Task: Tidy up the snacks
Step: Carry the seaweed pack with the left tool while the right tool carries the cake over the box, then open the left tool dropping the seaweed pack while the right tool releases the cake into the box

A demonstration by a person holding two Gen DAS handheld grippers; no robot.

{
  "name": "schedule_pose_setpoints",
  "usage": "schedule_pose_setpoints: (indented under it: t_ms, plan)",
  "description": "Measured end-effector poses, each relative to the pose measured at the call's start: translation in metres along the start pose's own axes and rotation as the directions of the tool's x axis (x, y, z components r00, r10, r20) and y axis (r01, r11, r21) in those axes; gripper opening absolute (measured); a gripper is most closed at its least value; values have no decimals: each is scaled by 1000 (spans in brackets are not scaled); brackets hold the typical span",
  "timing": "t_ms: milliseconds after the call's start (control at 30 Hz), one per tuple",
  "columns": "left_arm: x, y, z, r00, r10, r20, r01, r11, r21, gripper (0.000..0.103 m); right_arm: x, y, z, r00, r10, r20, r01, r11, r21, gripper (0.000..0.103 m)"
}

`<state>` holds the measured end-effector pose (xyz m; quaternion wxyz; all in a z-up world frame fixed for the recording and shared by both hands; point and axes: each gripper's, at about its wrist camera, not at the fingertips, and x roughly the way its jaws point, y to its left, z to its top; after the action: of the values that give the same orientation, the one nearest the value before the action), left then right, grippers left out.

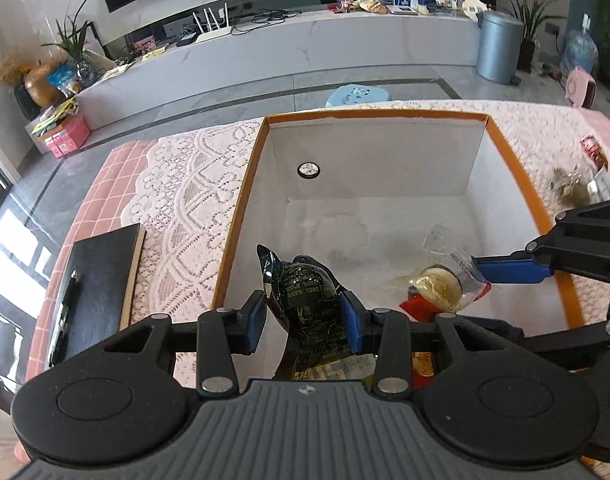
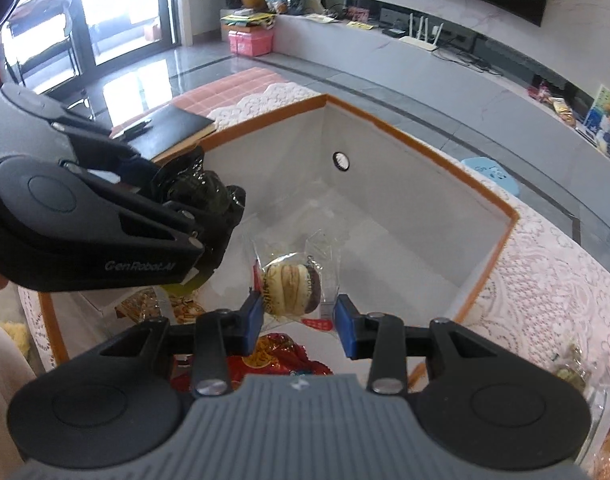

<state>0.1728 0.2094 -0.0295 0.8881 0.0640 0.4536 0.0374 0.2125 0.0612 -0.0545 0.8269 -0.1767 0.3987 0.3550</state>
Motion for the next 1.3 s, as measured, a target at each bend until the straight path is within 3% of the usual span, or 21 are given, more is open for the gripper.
schedule_pose_setpoints:
  t_ms: [300,567,700,1000,1167,1300]
  plan:
    - [15,-6,-2,999,-25,-45,31,991,130,45,10,11,0,998,16,-54,-23,990,-137,38]
    - [31,-9,-3,994,-14,-109,30,989,147,50,21,3,-1,995,22,-100,-32,995,-94,39]
    - [31,-11,-4,995,13,-98,3,987,161,51,23,7,0,995,24,-100,-32,996,-87,41]
    - [21,-2,-2,997,14,-70,-6,993,115,64,22,11,0,995,7,-102,-15,997,-79,43]
    - [9,0,-3,999,17,-46,-12,995,96,65,15,14,5,996,-12,-88,6,998,-69,47]
    - [-3,4,-5,999,35,6,-35,998,50,65,0,19,9,998,-33,-47,29,996,-81,62]
